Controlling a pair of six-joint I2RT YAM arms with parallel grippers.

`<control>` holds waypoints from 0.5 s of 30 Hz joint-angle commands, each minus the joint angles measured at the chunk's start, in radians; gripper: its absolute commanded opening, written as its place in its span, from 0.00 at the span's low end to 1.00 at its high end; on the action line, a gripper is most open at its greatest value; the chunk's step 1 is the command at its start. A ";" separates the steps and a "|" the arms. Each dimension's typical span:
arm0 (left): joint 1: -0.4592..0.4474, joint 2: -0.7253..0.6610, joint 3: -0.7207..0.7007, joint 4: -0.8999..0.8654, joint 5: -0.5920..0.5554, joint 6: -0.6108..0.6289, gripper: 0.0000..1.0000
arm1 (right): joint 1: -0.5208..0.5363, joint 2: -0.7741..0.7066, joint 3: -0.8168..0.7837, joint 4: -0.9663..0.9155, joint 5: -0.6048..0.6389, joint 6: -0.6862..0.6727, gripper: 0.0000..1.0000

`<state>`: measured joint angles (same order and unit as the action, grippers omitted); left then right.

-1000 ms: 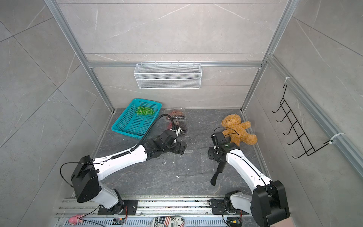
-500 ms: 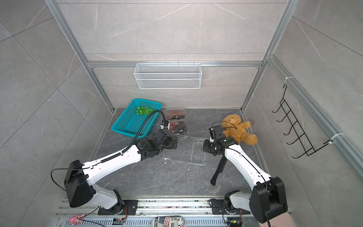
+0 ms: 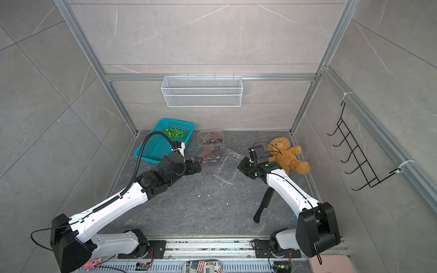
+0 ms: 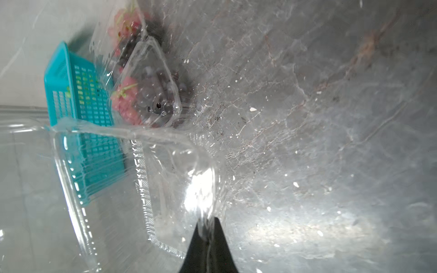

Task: Pack grapes into containers
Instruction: Place the packing box at the center of the board.

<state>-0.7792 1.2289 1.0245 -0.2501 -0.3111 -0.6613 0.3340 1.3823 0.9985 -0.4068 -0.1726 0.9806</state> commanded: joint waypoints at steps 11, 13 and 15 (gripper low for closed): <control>0.051 0.051 -0.055 0.147 0.116 -0.083 1.00 | 0.153 0.093 -0.113 0.116 0.150 0.523 0.06; 0.059 0.060 -0.059 0.151 0.124 -0.083 1.00 | 0.173 0.104 -0.111 0.107 0.176 0.562 0.07; 0.066 0.067 -0.070 0.164 0.134 -0.089 1.00 | 0.187 0.114 -0.116 0.096 0.199 0.602 0.09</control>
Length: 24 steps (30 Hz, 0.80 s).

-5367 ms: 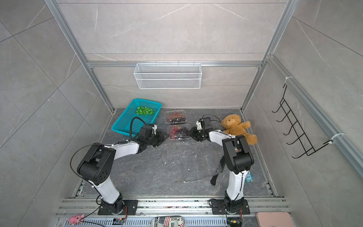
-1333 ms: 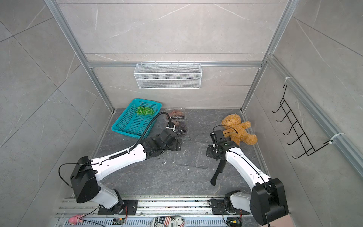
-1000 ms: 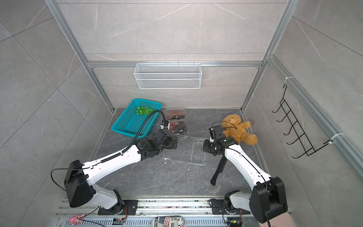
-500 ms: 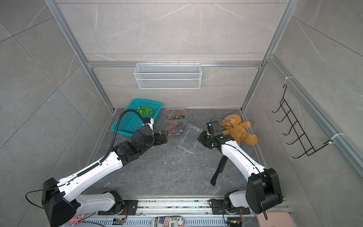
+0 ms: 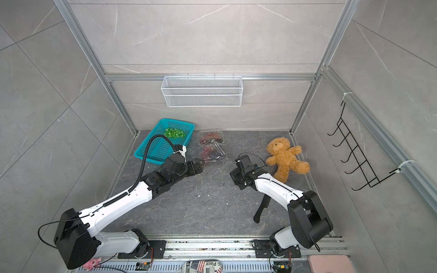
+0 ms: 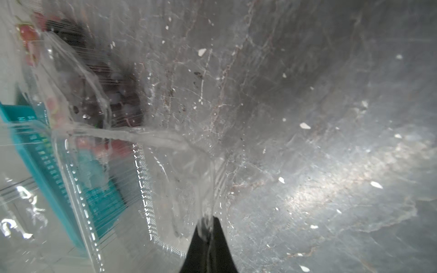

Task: Pack grapes into containers
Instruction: Place the packing box at the center of the board.

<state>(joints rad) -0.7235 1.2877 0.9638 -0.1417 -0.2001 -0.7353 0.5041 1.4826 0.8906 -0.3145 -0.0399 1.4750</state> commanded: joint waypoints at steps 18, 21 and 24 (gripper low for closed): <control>0.063 0.068 -0.076 0.135 0.147 -0.061 1.00 | 0.111 0.051 0.024 -0.050 0.104 0.169 0.48; 0.068 0.064 -0.074 0.135 0.160 -0.059 1.00 | 0.112 0.017 0.025 -0.081 0.123 0.113 0.67; 0.069 0.061 -0.071 0.127 0.163 -0.054 1.00 | 0.116 -0.021 0.021 -0.120 0.152 0.067 0.92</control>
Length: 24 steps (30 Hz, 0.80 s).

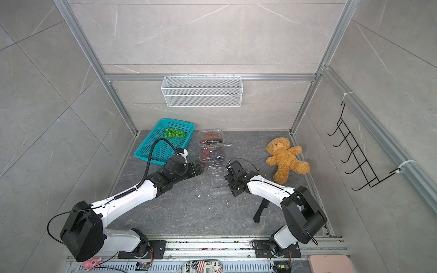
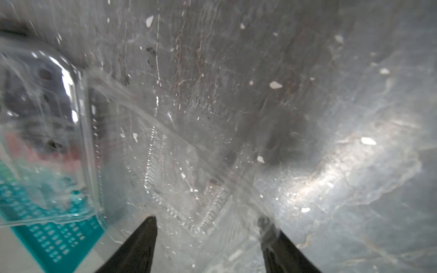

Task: Pack grapes into containers
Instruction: Place the packing box at the center of the board.

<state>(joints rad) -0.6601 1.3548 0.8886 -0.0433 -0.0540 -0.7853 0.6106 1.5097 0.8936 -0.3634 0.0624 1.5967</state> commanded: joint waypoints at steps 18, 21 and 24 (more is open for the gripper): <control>0.007 0.013 0.062 -0.083 0.038 -0.012 1.00 | -0.003 -0.117 0.225 -0.352 0.245 -0.844 0.94; 0.008 0.003 0.011 0.040 0.131 -0.018 1.00 | -0.005 -0.040 0.268 -0.371 0.241 -1.002 0.86; 0.011 0.011 -0.018 0.115 0.165 -0.056 1.00 | -0.006 0.031 0.293 -0.369 0.229 -1.092 0.82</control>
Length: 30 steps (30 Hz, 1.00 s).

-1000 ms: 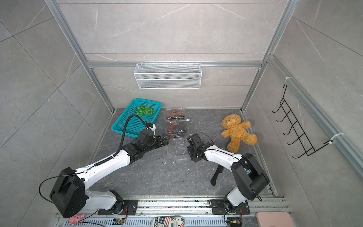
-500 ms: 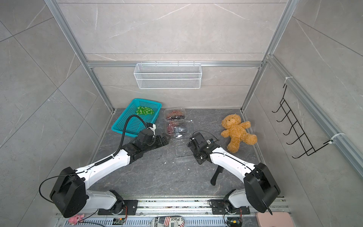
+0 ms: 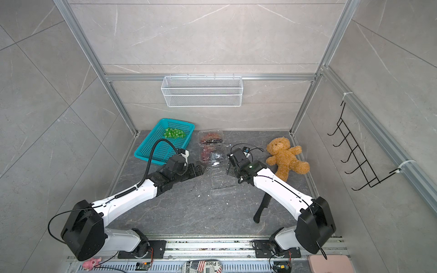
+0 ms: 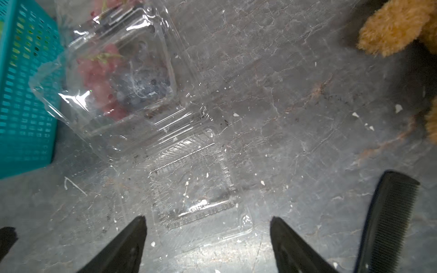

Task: Pack grapes into containers
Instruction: Place the packing box at the center of the board.

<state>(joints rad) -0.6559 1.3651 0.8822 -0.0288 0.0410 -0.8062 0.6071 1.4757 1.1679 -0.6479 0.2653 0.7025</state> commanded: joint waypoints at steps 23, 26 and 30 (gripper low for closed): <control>0.044 0.138 0.019 0.132 0.146 -0.037 1.00 | -0.181 0.300 -0.001 0.120 -0.347 -0.370 0.27; 0.052 0.141 0.017 0.127 0.147 -0.037 1.00 | -0.178 0.299 0.002 0.131 -0.373 -0.362 0.27; 0.070 0.138 0.008 0.121 0.150 -0.037 1.00 | -0.172 0.305 0.009 0.150 -0.401 -0.332 0.25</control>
<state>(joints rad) -0.6010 1.5078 0.8783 0.0616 0.1688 -0.8349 0.4240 1.7702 1.1614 -0.5213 -0.0948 0.3473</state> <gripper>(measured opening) 0.996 0.252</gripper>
